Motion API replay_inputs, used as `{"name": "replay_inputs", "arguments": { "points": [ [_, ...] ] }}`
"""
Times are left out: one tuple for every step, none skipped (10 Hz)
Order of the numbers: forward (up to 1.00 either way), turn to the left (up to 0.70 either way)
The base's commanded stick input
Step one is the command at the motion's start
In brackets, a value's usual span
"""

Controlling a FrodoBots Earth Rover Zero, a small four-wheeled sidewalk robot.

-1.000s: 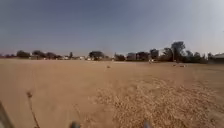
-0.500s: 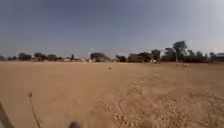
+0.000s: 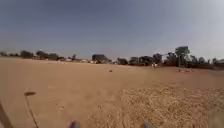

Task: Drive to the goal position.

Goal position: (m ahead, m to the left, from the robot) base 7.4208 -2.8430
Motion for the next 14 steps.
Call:
{"name": "replay_inputs", "arguments": {
  "points": [
    [0.7, 0.0],
    [0.7, 0.0],
    [0.7, 0.0],
    [0.7, 0.0],
    [0.7, 0.0],
    [0.7, 0.0],
    [0.7, 0.0],
    [0.7, 0.0],
    [0.7, 0.0],
    [0.7, 0.0],
    [0.7, 0.0],
    [0.7, 0.0],
    [0.7, 0.0],
    [0.7, -0.01]
  ]
}}
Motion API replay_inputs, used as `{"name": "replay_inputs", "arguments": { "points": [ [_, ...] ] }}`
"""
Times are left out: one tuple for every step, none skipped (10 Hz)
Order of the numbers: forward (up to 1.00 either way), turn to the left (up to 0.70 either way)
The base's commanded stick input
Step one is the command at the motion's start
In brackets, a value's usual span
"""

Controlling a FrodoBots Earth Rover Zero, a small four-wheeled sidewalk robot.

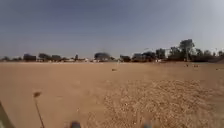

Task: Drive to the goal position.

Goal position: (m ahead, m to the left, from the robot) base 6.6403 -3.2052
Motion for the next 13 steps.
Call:
{"name": "replay_inputs", "arguments": {
  "points": [
    [0.7, -0.05],
    [0.7, -0.35],
    [0.7, -0.35],
    [0.7, -0.35],
    [0.7, -0.19],
    [0.7, -0.02],
    [0.7, 0.0],
    [0.7, 0.0],
    [0.7, 0.0],
    [0.7, 0.0],
    [0.7, 0.0],
    [0.7, 0.0],
    [0.7, 0.0]
  ]
}}
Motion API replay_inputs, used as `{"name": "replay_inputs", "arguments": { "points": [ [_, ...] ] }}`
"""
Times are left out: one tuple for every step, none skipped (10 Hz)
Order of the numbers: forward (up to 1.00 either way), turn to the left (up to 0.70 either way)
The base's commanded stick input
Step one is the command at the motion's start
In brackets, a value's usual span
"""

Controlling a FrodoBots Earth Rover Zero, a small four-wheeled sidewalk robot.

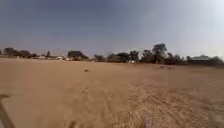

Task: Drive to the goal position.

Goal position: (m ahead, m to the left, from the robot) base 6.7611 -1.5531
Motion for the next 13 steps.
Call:
{"name": "replay_inputs", "arguments": {
  "points": [
    [0.7, 0.0],
    [0.7, 0.0],
    [0.7, 0.0],
    [0.7, 0.0],
    [0.7, 0.0],
    [0.7, 0.0],
    [0.7, 0.0],
    [0.7, 0.0],
    [0.7, 0.0],
    [0.7, 0.0],
    [0.7, 0.0],
    [0.7, 0.0],
    [0.7, 0.0]
  ]
}}
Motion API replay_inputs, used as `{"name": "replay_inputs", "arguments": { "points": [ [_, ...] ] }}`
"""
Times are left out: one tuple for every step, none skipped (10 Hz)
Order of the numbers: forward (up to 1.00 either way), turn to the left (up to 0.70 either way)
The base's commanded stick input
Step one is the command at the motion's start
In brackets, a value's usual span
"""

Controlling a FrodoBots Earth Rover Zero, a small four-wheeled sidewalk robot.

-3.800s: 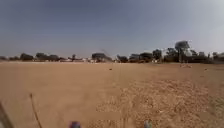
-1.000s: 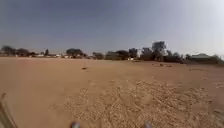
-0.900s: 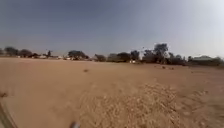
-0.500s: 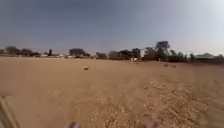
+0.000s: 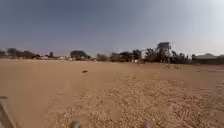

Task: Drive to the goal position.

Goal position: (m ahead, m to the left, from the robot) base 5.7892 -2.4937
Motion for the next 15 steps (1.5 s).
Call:
{"name": "replay_inputs", "arguments": {
  "points": [
    [0.7, 0.0],
    [0.7, 0.0],
    [0.7, 0.0],
    [0.7, 0.0],
    [0.7, 0.0],
    [0.7, 0.0],
    [0.7, 0.0],
    [0.7, -0.07],
    [0.7, -0.21],
    [0.7, -0.3],
    [0.7, -0.33],
    [0.7, -0.06],
    [0.7, -0.03],
    [0.7, 0.0],
    [0.7, 0.0]
  ]
}}
